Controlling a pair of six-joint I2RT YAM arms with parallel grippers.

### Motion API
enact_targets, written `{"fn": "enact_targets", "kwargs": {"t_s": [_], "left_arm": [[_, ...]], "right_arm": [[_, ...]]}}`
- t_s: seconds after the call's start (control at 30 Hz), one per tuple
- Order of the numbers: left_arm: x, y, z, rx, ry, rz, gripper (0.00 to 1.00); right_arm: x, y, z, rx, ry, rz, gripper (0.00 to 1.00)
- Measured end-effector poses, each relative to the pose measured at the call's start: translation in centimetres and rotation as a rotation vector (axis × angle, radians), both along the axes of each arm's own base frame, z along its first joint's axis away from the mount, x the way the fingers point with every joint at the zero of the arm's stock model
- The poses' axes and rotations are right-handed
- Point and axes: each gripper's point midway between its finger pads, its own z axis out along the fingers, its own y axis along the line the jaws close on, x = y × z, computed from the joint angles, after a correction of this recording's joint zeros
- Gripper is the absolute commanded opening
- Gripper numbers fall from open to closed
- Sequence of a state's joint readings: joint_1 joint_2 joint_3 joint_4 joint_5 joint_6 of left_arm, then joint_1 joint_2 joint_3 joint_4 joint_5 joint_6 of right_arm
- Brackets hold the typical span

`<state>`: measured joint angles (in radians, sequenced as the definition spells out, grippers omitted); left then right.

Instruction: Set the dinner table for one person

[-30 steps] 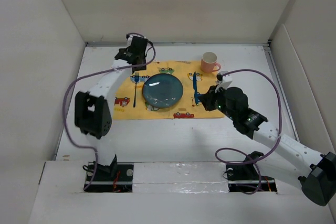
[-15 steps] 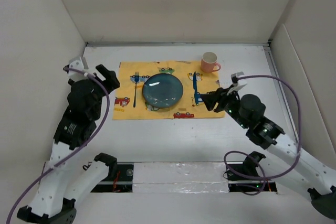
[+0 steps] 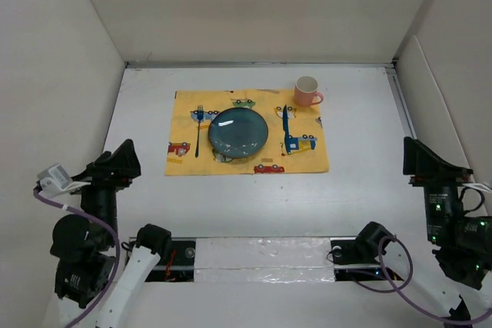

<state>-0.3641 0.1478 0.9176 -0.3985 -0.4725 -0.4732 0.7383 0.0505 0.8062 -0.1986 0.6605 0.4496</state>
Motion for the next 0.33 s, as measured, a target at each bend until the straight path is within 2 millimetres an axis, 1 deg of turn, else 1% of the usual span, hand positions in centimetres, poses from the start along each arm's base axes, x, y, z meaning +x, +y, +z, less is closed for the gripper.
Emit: {"fn": "enact_targets", "kwargs": {"t_s": [0.07,0.17,0.23,0.3,0.33], "left_arm": [[1.0,-0.6,-1.2,0.011,0.027,-0.011,0.79],[3.2,-2.0,-4.3,0.044,0.117,-0.041,0.79],[4.6,-3.0,-6.2,0.073,0.189,-0.066,0.79],[5.6,-3.7,-7.3,0.094,0.242,-0.084,0.8],[5.9,-3.9,-7.6,0.1,0.257,-0.089,0.82]], "right_arm": [[1.3,0.8,-1.6,-0.028,0.058,-0.008,0.59],[3.9,3.4,-4.7,-0.132,0.183,-0.004,0.59],[5.5,5.0,-6.4,-0.201,0.258,-0.002,0.59],[6.7,6.2,-7.6,-0.252,0.312,0.0,0.59],[7.0,6.5,-8.0,-0.266,0.328,0.001,0.59]]}}
